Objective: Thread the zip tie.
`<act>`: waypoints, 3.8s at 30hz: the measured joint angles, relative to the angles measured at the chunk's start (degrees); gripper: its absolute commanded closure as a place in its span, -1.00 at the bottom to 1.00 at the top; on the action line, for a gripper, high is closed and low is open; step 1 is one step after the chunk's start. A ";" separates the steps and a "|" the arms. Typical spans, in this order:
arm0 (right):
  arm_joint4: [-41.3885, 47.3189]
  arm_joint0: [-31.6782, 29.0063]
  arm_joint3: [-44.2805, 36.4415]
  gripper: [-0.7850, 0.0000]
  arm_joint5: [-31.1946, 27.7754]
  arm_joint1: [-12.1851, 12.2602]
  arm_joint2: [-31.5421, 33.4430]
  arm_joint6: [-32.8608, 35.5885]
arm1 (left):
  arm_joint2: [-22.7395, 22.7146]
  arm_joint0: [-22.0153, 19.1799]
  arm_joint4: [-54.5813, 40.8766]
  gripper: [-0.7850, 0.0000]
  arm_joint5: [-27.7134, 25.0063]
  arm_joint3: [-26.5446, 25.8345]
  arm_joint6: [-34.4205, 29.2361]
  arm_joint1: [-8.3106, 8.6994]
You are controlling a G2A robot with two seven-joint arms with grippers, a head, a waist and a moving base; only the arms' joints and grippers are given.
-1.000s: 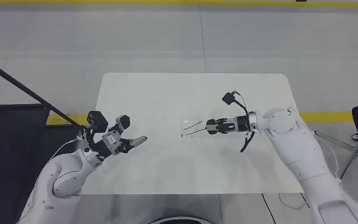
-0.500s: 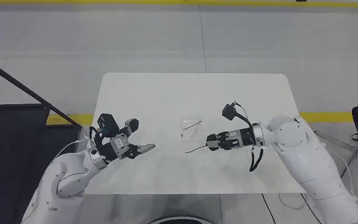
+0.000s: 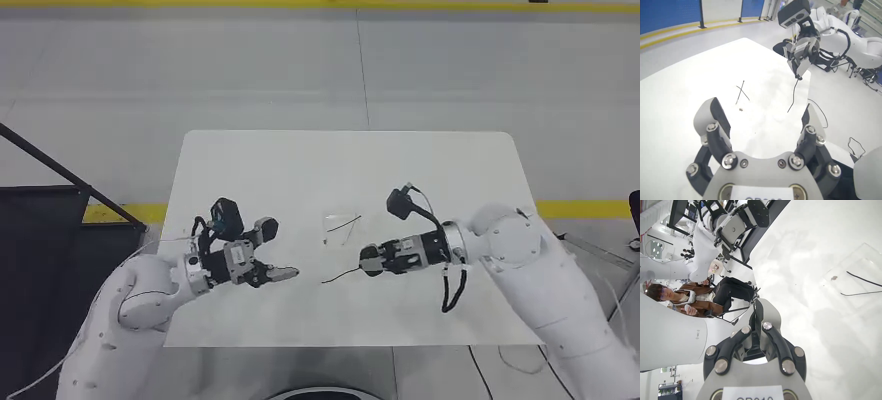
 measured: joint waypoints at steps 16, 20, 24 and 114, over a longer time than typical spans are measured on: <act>2.89 8.61 1.91 1.00 2.35 0.08 -8.95 2.35 | 8.66 -7.57 -15.23 -0.36 -8.38 7.59 -11.19 1.76; 2.60 10.06 1.66 1.00 2.34 -0.08 -10.85 2.34 | 9.53 -8.39 -16.81 0.07 -7.68 8.02 -13.45 2.30; 2.32 11.49 1.71 1.00 2.34 -0.41 -12.60 2.33 | 10.65 -8.90 -16.98 0.04 -7.43 8.03 -13.47 2.54; 1.52 5.94 6.88 -1.00 -13.31 -1.31 -6.51 -13.84 | 19.25 -12.30 -16.85 1.00 -0.04 13.87 7.75 4.16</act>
